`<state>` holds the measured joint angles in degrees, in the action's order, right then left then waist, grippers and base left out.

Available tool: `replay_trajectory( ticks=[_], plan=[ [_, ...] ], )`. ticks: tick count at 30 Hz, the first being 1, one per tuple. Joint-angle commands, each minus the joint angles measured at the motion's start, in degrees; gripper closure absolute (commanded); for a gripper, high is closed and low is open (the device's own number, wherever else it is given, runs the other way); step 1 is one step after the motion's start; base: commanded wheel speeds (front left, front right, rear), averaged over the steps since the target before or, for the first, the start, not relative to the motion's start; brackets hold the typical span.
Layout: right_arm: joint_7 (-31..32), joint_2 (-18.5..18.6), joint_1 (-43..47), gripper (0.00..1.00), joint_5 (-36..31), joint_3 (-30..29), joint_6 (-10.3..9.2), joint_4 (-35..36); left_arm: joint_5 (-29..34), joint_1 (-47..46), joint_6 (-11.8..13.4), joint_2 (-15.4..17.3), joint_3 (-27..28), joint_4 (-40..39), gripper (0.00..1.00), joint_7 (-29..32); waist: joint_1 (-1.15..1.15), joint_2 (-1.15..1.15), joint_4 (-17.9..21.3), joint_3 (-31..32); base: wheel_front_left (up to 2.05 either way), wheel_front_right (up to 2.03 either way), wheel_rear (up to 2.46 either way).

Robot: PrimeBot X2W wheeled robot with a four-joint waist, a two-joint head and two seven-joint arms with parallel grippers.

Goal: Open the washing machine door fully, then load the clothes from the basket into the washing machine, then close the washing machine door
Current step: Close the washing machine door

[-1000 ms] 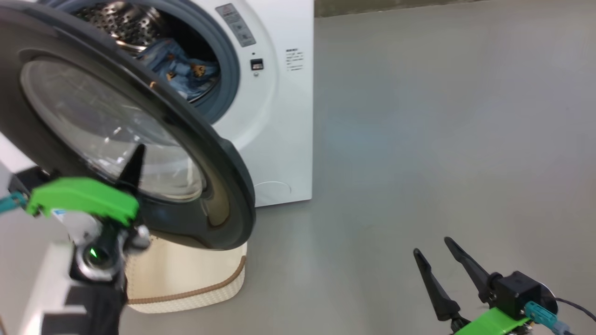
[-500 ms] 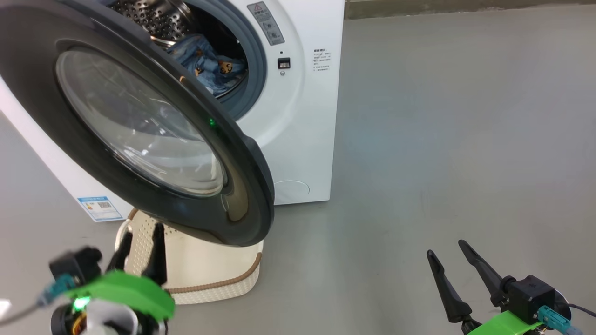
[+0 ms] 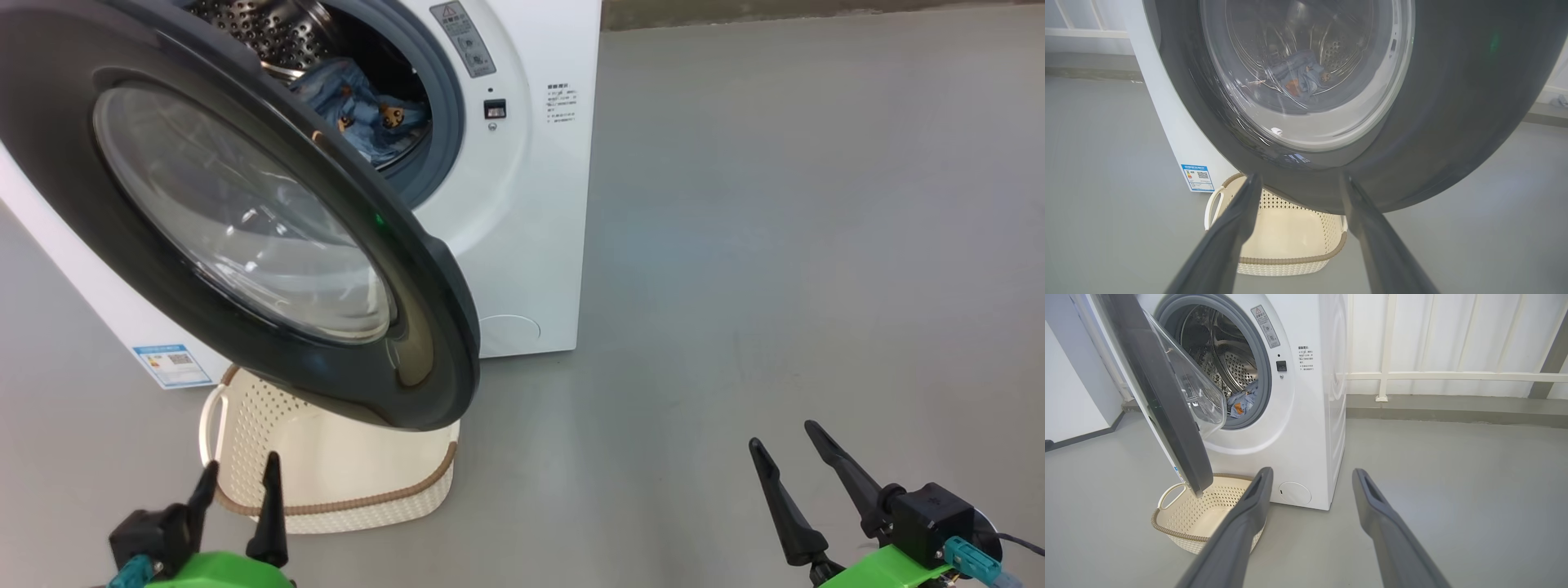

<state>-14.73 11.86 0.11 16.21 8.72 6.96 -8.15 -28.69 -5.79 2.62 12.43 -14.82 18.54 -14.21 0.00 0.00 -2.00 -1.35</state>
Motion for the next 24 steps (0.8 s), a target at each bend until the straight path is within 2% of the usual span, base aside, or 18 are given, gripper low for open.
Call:
replay_trajectory(
  ticks=[1,12,24],
  plan=[
    [-0.27,0.41,-0.34,0.00,-0.79,1.09,0.53,1.48,1.76,-0.28,-0.41,0.34,3.53,-2.35,0.00,-0.75,0.00,0.00,0.13,-0.03,0.00,0.00,0.00],
    [-0.27,-0.98,1.77,0.00,-1.86,-2.25,0.53,-1.00,12.00,7.17,-5.86,-5.98,14.75,-6.13,0.00,-0.78,0.00,0.00,0.36,0.30,0.00,0.00,0.00],
    [-0.27,-1.21,1.15,0.00,-3.87,-4.86,0.53,-3.07,16.48,8.06,-9.02,-8.63,19.56,-6.70,0.00,-0.78,0.00,0.00,0.23,0.60,0.00,0.00,0.00]
  ],
)
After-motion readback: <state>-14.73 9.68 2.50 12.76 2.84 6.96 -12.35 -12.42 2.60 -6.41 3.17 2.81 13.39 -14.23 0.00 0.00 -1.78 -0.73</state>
